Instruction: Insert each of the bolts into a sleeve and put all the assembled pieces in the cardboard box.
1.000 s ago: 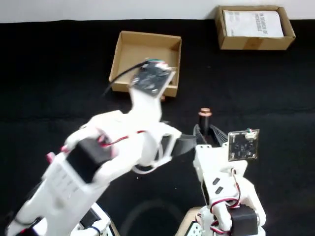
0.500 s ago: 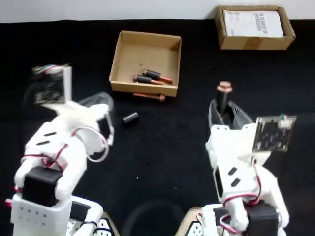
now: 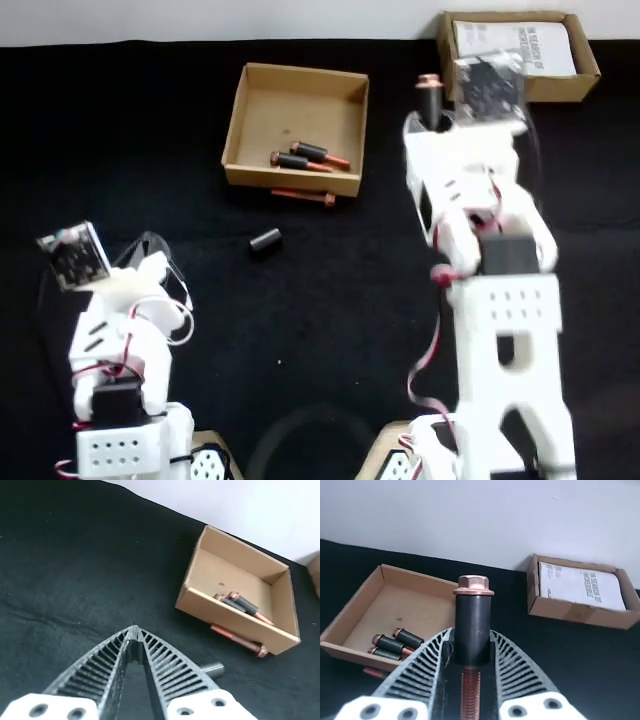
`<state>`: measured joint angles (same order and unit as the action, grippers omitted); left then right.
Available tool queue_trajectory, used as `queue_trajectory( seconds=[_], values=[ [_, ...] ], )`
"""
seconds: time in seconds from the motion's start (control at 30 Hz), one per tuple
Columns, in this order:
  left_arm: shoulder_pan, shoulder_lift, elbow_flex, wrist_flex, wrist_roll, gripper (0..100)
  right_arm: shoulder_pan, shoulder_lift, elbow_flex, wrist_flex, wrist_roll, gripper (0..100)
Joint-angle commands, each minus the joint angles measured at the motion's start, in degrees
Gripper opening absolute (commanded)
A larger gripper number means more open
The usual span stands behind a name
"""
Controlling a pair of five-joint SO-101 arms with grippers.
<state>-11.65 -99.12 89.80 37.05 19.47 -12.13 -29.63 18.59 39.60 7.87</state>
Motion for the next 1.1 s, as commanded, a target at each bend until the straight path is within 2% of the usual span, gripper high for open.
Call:
queue_trajectory(
  seconds=[0.0,0.2,0.37,0.53,0.63,0.87,1.07],
  values=[
    [-1.4,-5.9,7.3,-4.8,-0.3,2,-1.9,6.5,-5.8,-6.8,6.4,0.7],
    [-4.1,-2.9,7.4,-7.3,-0.1,2,-6.3,19.5,-7.4,-20.3,20.1,0.7],
    [-2.2,-2.8,7.4,-0.1,0.0,2,-10.7,31.7,-7.4,-32.2,25.1,0.7],
    [-1.4,-2.8,7.4,-0.2,-0.3,2,-13.2,45.5,-7.6,-50.9,33.8,0.7],
    [-1.4,-2.8,7.4,-0.2,-0.3,2,-13.8,54.0,-10.8,-57.7,39.6,0.7],
    [-1.4,-2.8,7.4,-0.2,-0.4,2,-14.1,66.2,-22.2,-57.8,38.0,0.7],
    [-1.4,-2.9,7.4,-0.2,-0.4,2,-15.1,66.1,-24.5,-42.4,32.5,0.9]
  ],
)
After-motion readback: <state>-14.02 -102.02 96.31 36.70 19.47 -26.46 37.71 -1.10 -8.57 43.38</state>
